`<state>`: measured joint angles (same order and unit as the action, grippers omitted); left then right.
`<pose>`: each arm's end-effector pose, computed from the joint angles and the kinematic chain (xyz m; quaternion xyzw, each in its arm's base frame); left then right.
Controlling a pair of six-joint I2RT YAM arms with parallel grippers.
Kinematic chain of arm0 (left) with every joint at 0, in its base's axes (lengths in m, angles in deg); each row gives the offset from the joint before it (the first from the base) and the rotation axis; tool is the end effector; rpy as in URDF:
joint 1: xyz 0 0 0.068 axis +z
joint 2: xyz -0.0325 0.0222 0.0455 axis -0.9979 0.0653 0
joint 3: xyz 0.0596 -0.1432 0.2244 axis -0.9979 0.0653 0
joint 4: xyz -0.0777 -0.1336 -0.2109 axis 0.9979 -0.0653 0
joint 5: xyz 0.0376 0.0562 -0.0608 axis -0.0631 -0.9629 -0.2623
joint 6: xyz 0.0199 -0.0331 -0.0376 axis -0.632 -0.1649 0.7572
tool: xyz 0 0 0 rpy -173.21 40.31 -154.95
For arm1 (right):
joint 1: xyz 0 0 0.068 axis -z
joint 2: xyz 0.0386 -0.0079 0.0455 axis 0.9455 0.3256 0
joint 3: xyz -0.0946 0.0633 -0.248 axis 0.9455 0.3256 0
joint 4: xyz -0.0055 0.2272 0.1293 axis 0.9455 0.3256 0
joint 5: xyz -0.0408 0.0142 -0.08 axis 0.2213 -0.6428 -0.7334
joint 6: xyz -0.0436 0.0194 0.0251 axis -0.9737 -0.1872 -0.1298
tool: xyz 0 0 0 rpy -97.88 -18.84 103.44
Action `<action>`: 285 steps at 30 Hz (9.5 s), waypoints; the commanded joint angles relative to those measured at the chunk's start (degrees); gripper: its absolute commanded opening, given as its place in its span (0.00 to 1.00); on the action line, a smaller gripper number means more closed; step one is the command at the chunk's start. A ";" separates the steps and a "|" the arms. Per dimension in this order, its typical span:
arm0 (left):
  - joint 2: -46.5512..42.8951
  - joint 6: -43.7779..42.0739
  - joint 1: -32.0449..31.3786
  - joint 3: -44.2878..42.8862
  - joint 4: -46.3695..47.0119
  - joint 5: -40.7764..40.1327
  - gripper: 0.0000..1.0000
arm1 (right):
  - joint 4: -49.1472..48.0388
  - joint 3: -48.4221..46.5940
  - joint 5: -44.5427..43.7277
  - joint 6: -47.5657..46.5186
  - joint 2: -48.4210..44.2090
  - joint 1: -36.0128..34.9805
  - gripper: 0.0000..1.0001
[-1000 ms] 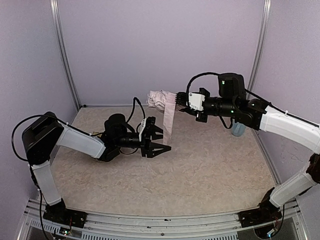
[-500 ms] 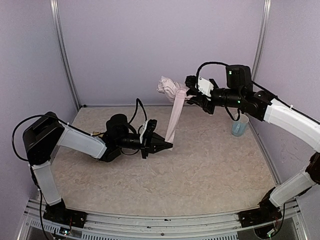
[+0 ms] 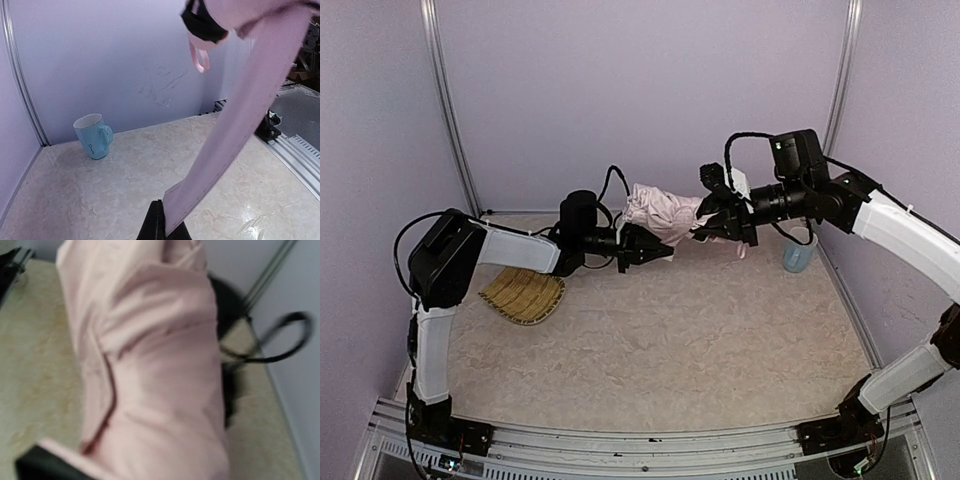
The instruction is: Put away the umbrella
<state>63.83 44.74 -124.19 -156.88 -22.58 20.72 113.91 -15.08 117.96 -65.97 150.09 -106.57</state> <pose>0.3521 -0.3131 0.2033 0.5793 0.4288 -0.4776 0.5025 0.2398 0.1989 0.3907 -0.6169 0.5388 0.2755 0.5031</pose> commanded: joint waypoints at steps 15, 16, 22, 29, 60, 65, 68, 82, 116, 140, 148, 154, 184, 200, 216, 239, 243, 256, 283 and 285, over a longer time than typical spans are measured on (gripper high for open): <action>-4.75 -7.70 8.61 -13.43 -15.46 -11.15 0.00 | 2.98 20.41 -8.45 3.87 5.24 -19.96 0.00; -5.64 -8.71 8.19 -12.97 -16.03 -10.86 0.00 | 0.96 22.46 -12.22 4.19 6.16 -20.12 0.00; -11.35 -15.65 4.73 -3.83 -16.81 -12.29 0.00 | -11.15 31.80 -29.54 1.17 11.47 -20.31 0.00; -8.50 -26.30 2.97 1.26 -23.13 -22.52 0.00 | -7.66 30.46 -25.12 -1.14 20.56 -20.24 0.00; -38.88 -18.35 -0.63 32.67 -21.76 -29.64 0.44 | -5.11 26.98 -21.93 0.21 31.28 -15.64 0.00; -39.90 -17.71 -7.87 42.49 -17.12 -33.91 0.58 | -6.23 27.12 -20.66 0.65 30.70 -14.43 0.00; -34.83 -15.93 -8.61 42.51 -13.72 -34.94 0.63 | -6.89 27.24 -21.85 -0.13 30.57 -14.27 0.00; -14.29 -9.30 -10.69 31.59 -17.03 -37.65 0.69 | -20.72 34.30 -30.13 -4.45 25.33 -15.97 0.00; -12.09 -24.79 -20.01 39.10 -16.97 -52.93 0.00 | -38.41 40.23 -27.32 25.83 -8.27 -6.89 1.00; -11.26 -26.15 -22.32 38.61 -19.15 -55.19 0.00 | 1.19 8.12 -44.61 64.67 28.53 -9.14 0.80; -10.89 -25.85 -22.36 38.00 -19.62 -54.86 0.00 | 5.08 3.70 -43.13 65.63 36.97 -13.02 0.77; -10.48 -25.64 -22.36 37.55 -20.00 -54.83 0.00 | 3.63 3.74 -39.84 66.84 38.80 -14.12 0.37; -13.95 -31.27 -21.98 35.29 -32.30 -49.88 0.00 | -2.98 4.95 -32.31 42.68 27.88 -3.60 0.56; -12.42 -31.80 -22.54 34.29 -33.59 -51.06 0.00 | 10.02 3.28 -27.67 23.32 35.36 -5.19 0.71; -12.11 -31.13 -22.53 33.77 -34.12 -51.01 0.00 | 12.90 4.29 -32.00 27.02 34.91 -8.46 0.39; -11.05 -30.69 -22.54 32.73 -35.28 -50.59 0.00 | 22.65 -2.36 -32.84 30.74 34.14 -8.84 0.69; -10.90 -30.63 -22.54 32.63 -35.24 -50.52 0.00 | 19.03 0.03 -32.74 31.51 36.25 -9.35 0.67; -10.57 -30.42 -22.54 32.46 -35.37 -50.54 0.00 | 14.84 2.29 -31.82 32.96 38.71 -11.07 0.02; -12.63 -31.22 -23.06 31.18 -38.87 -51.53 0.00 | 7.85 -2.15 -35.78 29.44 28.63 -4.08 0.06; -12.17 -31.05 -23.06 30.69 -39.30 -51.74 0.00 | 8.43 -0.72 -29.47 30.33 26.67 -4.07 0.19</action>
<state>48.38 14.36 -146.57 -127.90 -46.09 -29.75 121.28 -18.14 80.43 -36.73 182.28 -110.84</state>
